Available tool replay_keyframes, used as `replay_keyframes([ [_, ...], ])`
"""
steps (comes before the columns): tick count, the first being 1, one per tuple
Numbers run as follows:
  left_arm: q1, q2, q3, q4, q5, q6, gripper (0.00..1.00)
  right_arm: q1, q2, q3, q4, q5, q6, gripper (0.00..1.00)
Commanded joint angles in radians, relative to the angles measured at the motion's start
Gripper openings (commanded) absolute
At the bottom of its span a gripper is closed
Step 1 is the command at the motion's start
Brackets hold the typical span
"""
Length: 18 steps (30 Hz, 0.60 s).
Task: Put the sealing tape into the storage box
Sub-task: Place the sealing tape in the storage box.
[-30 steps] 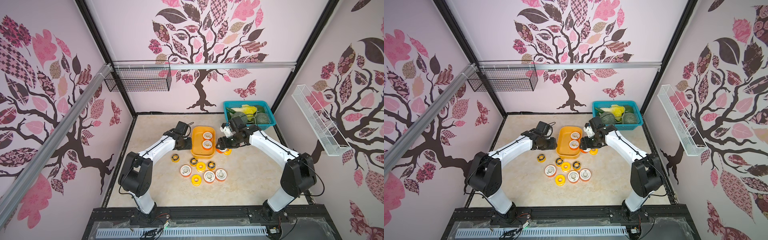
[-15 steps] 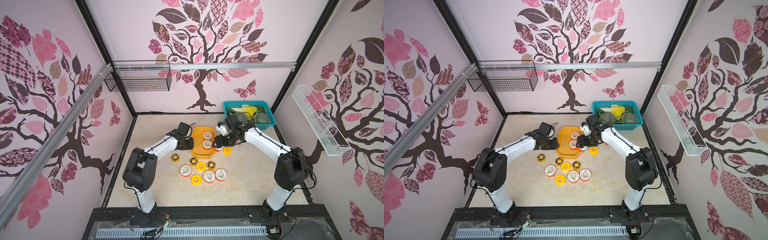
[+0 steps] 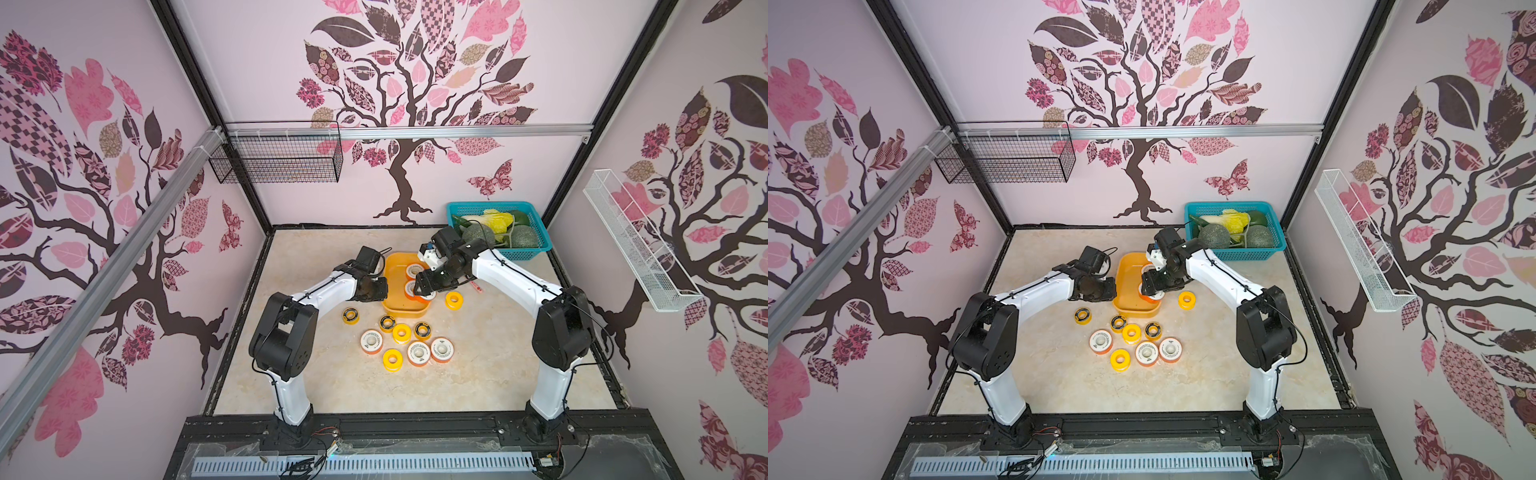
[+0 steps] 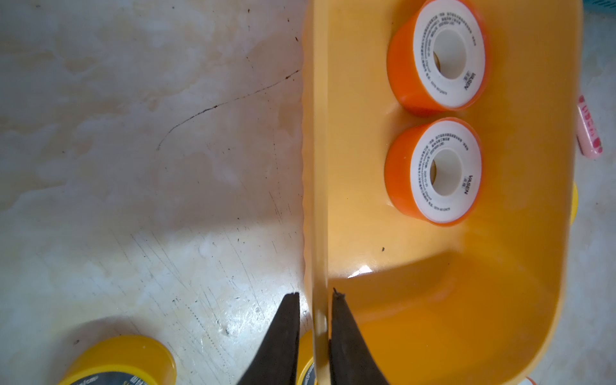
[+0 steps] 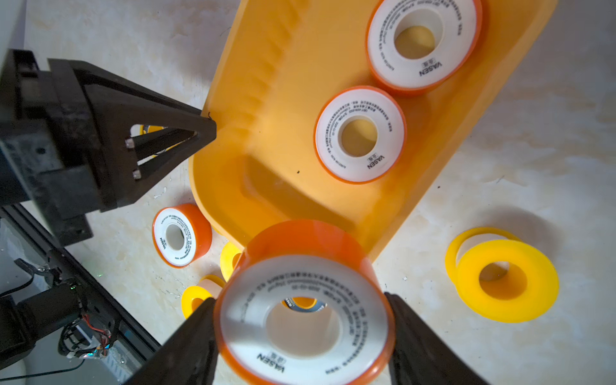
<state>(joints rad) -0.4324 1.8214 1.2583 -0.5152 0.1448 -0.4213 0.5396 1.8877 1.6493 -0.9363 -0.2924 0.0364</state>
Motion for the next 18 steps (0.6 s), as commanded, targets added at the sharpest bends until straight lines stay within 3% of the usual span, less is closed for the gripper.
replay_keyframes([
  [1, -0.005, 0.013, 0.001, 0.012, 0.015, 0.001, 0.20, 0.018, 0.040, 0.058, -0.043, 0.053, -0.024, 0.75],
  [18, -0.008, 0.015, 0.003, 0.014, 0.067, -0.007, 0.19, 0.089, 0.208, 0.234, -0.140, 0.162, -0.074, 0.75],
])
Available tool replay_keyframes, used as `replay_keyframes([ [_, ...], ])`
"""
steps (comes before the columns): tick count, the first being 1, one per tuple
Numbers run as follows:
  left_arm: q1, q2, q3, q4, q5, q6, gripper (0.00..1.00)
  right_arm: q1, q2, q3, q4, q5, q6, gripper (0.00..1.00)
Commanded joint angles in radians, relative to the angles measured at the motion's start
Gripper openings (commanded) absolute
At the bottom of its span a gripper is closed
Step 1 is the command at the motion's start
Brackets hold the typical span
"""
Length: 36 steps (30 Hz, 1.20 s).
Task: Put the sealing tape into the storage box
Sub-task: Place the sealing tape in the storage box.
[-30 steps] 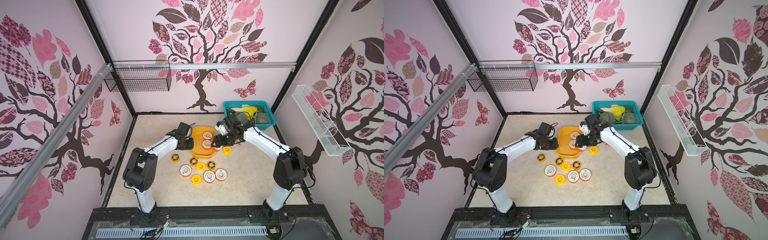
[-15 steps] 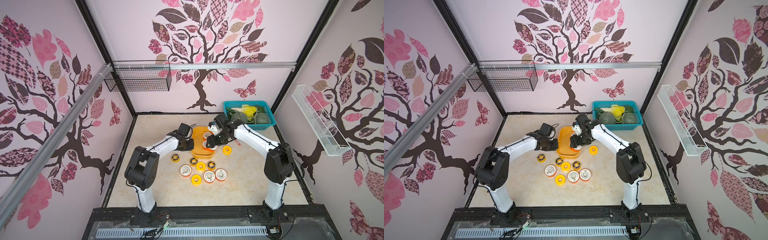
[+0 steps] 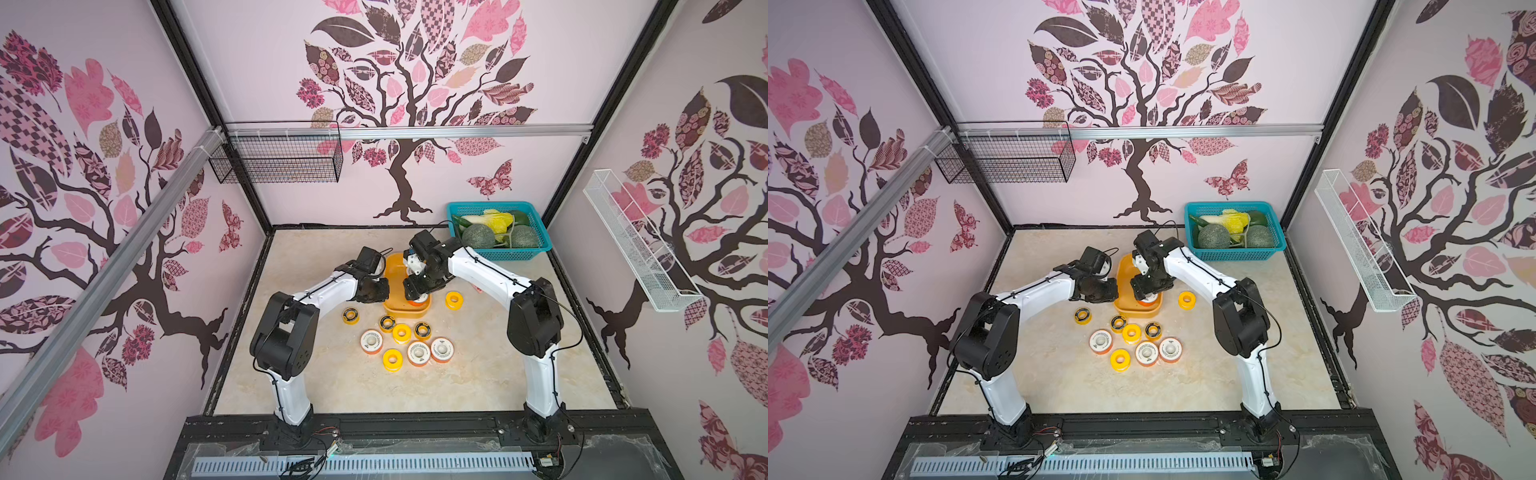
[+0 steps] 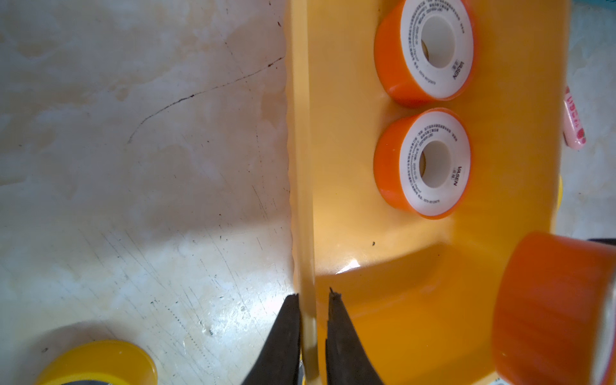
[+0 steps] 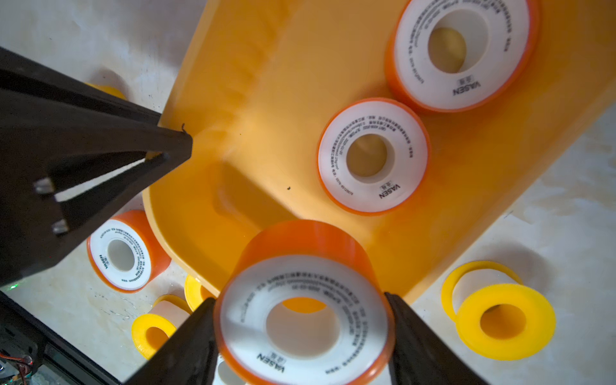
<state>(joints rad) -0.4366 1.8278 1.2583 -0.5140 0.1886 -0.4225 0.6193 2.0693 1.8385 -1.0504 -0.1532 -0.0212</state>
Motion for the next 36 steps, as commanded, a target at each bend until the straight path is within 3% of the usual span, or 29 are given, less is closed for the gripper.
replay_keyframes([
  [1, -0.003, 0.008, 0.004, 0.014, 0.024, -0.006, 0.19, 0.010, 0.032, 0.052, -0.029, 0.025, -0.019, 0.75],
  [36, -0.002, 0.025, 0.027, -0.024, 0.007, 0.007, 0.18, 0.060, 0.164, 0.137, -0.113, 0.053, -0.069, 0.77],
])
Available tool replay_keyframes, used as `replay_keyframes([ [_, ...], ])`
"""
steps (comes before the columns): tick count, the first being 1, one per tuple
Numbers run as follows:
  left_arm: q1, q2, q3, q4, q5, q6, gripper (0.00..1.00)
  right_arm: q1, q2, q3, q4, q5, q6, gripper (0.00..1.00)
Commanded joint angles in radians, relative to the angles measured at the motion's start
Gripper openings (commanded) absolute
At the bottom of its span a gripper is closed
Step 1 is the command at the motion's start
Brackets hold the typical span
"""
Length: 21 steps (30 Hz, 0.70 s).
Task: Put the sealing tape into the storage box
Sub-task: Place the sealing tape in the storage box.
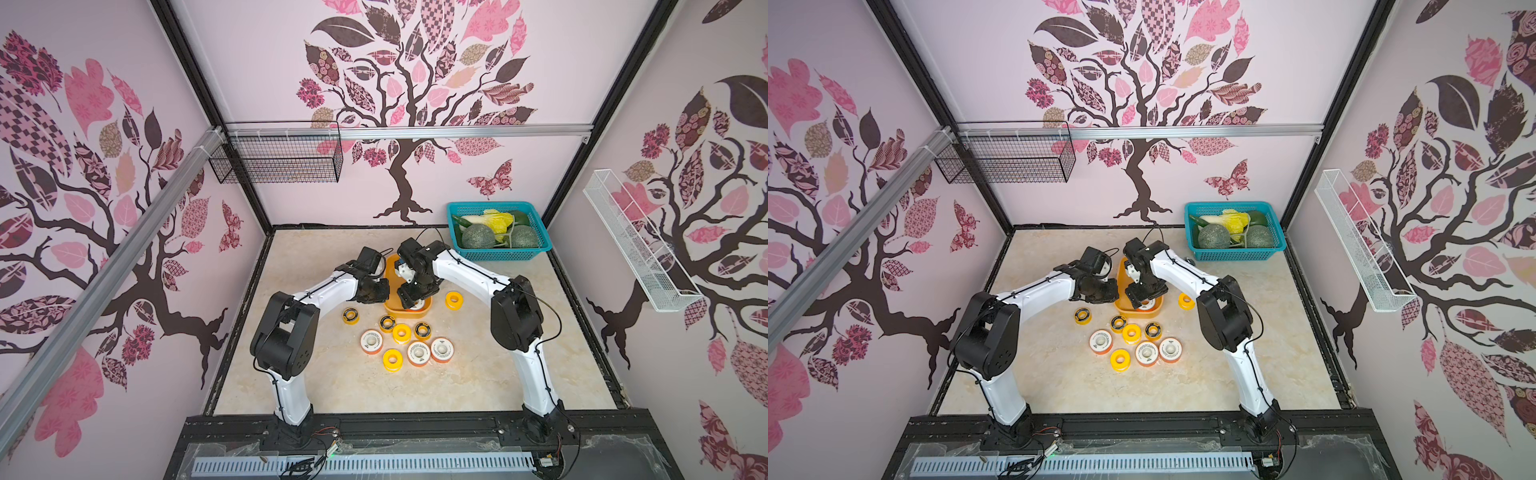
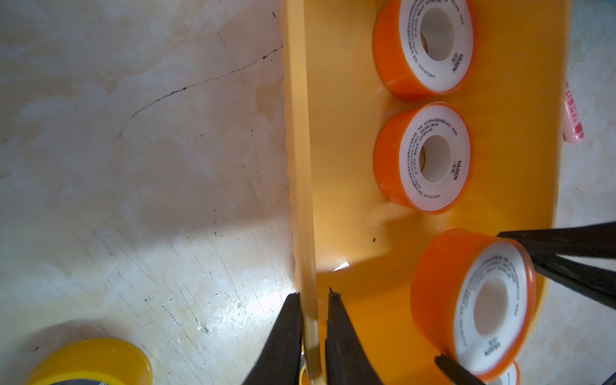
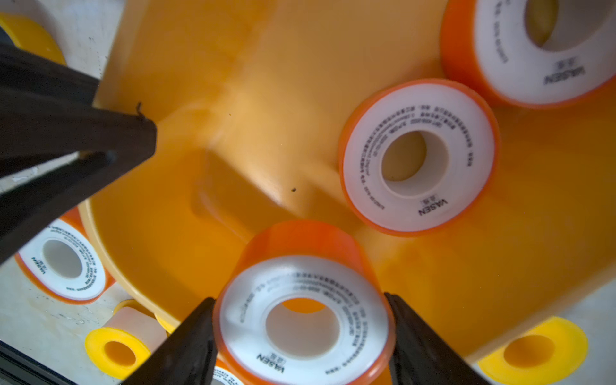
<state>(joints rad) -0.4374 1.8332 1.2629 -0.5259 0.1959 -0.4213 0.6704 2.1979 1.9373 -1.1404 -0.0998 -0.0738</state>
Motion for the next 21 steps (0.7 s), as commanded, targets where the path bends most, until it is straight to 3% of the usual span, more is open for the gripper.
replay_keyframes([
  [1, -0.002, 0.020, 0.023, -0.012, -0.001, 0.006, 0.19, 0.009, 0.041, 0.043, -0.027, 0.000, -0.017, 0.78],
  [21, -0.003, 0.025, 0.033, -0.022, -0.007, 0.012, 0.18, 0.009, 0.028, 0.033, -0.021, 0.040, -0.012, 0.84],
])
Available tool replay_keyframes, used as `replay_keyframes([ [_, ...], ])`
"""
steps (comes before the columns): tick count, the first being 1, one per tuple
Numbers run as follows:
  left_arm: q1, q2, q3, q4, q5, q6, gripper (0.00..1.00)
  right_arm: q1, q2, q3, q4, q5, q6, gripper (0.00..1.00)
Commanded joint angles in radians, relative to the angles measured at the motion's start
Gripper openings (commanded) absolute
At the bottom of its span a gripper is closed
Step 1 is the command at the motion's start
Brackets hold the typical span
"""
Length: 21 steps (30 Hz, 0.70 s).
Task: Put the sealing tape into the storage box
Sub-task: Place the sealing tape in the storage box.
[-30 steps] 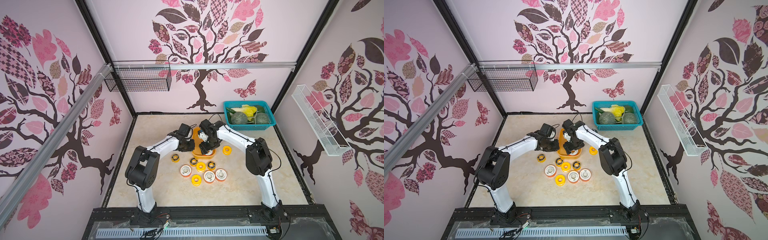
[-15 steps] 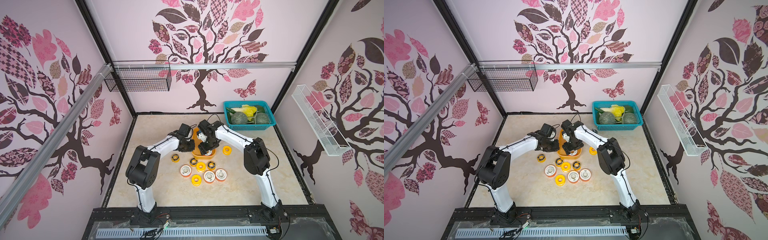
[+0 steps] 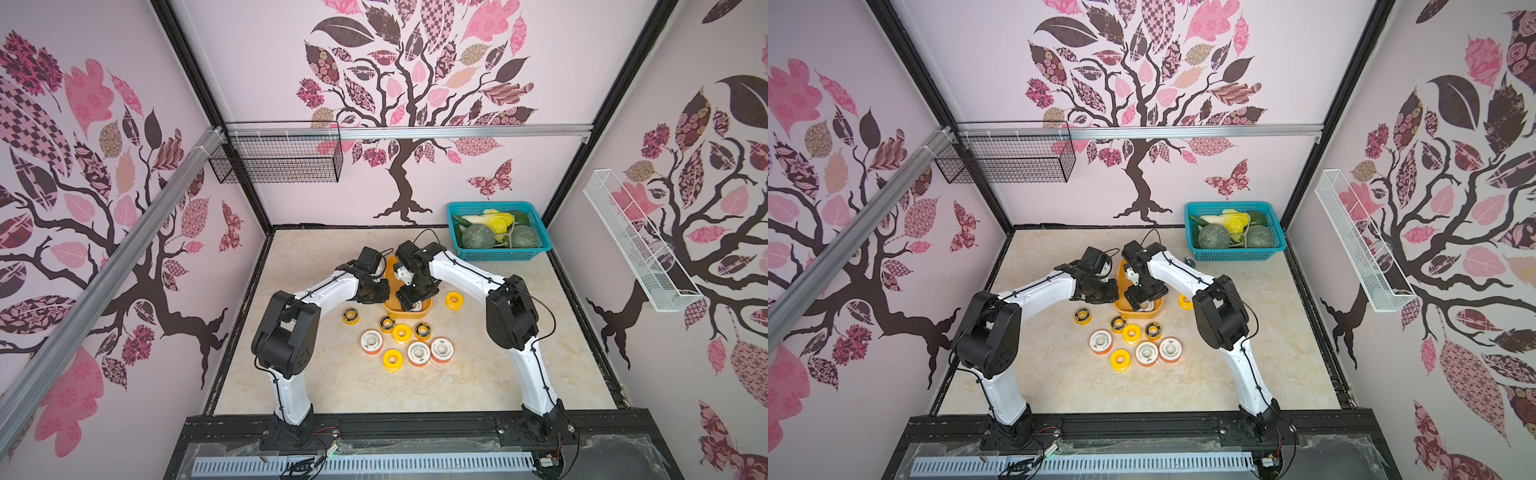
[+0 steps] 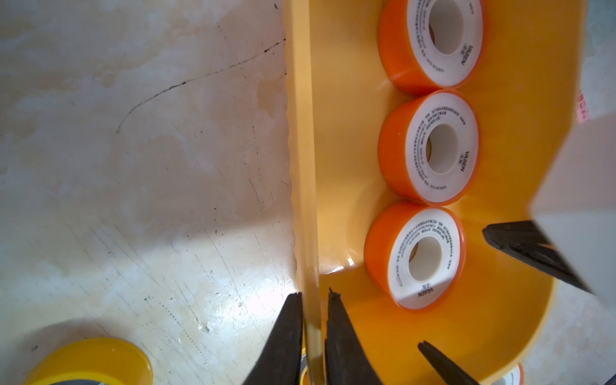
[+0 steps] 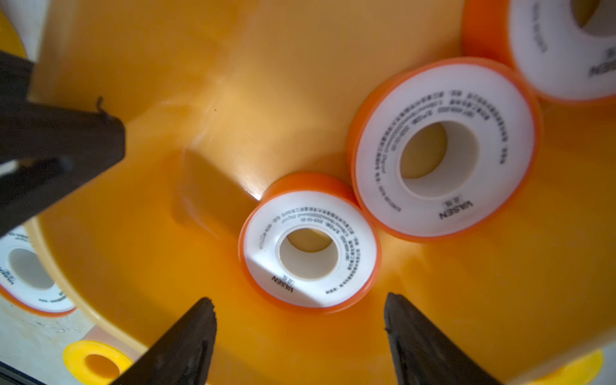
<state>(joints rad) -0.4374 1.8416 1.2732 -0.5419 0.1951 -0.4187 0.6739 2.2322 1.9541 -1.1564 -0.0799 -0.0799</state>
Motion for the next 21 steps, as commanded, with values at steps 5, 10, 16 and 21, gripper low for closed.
replay_keyframes([
  [5, -0.002, 0.016, 0.022, -0.009, -0.006, 0.011, 0.18, 0.007, -0.034, 0.014, 0.010, 0.019, -0.004, 0.84],
  [10, -0.002, 0.020, 0.026, -0.009, -0.005, 0.011, 0.19, 0.007, -0.048, 0.019, 0.041, -0.033, -0.004, 0.80],
  [16, -0.003, 0.019, 0.027, -0.010, -0.002, 0.013, 0.19, 0.006, -0.019, 0.052, 0.052, -0.059, 0.019, 0.72],
  [21, -0.002, 0.022, 0.027, -0.014, -0.003, 0.014, 0.18, 0.007, 0.000, 0.072, 0.054, -0.103, 0.030, 0.52],
])
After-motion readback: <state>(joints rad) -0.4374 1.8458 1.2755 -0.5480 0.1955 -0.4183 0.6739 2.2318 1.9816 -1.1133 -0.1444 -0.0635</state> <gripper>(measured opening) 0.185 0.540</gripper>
